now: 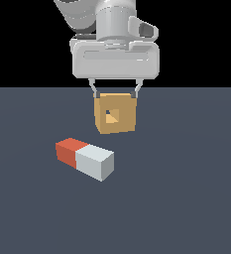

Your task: Insert the peg into the horizontal hole in a box.

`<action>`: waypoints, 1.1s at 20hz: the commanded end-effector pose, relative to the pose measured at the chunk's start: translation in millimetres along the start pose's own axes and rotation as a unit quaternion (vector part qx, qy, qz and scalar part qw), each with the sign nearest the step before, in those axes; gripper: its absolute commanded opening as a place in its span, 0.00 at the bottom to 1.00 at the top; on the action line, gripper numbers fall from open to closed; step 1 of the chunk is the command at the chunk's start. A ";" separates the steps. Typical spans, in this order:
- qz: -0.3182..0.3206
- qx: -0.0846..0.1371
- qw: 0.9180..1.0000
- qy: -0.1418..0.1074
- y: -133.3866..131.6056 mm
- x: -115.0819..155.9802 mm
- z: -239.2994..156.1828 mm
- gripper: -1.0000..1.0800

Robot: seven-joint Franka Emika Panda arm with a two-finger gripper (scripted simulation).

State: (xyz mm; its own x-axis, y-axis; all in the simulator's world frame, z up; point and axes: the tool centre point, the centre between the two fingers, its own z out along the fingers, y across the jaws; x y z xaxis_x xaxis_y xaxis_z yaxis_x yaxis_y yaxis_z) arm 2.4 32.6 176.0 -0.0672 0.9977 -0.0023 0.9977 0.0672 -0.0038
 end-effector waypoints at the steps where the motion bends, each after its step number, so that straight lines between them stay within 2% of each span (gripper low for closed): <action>1: 0.000 0.000 1.000 0.000 0.0 0.0 0.0 0.96; 7: -0.012 0.000 1.000 0.000 -2.0 -1.0 2.5 0.96; 14: -0.054 0.000 0.999 0.000 -9.0 -4.9 11.8 0.96; 22: -0.139 -0.001 0.990 0.000 -21.8 -14.7 30.4 0.96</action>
State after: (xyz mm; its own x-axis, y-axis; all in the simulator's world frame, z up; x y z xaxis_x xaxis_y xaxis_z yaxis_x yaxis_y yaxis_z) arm -15.9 19.0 149.7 -0.3054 0.9522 -0.0012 0.9522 0.3054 -0.0028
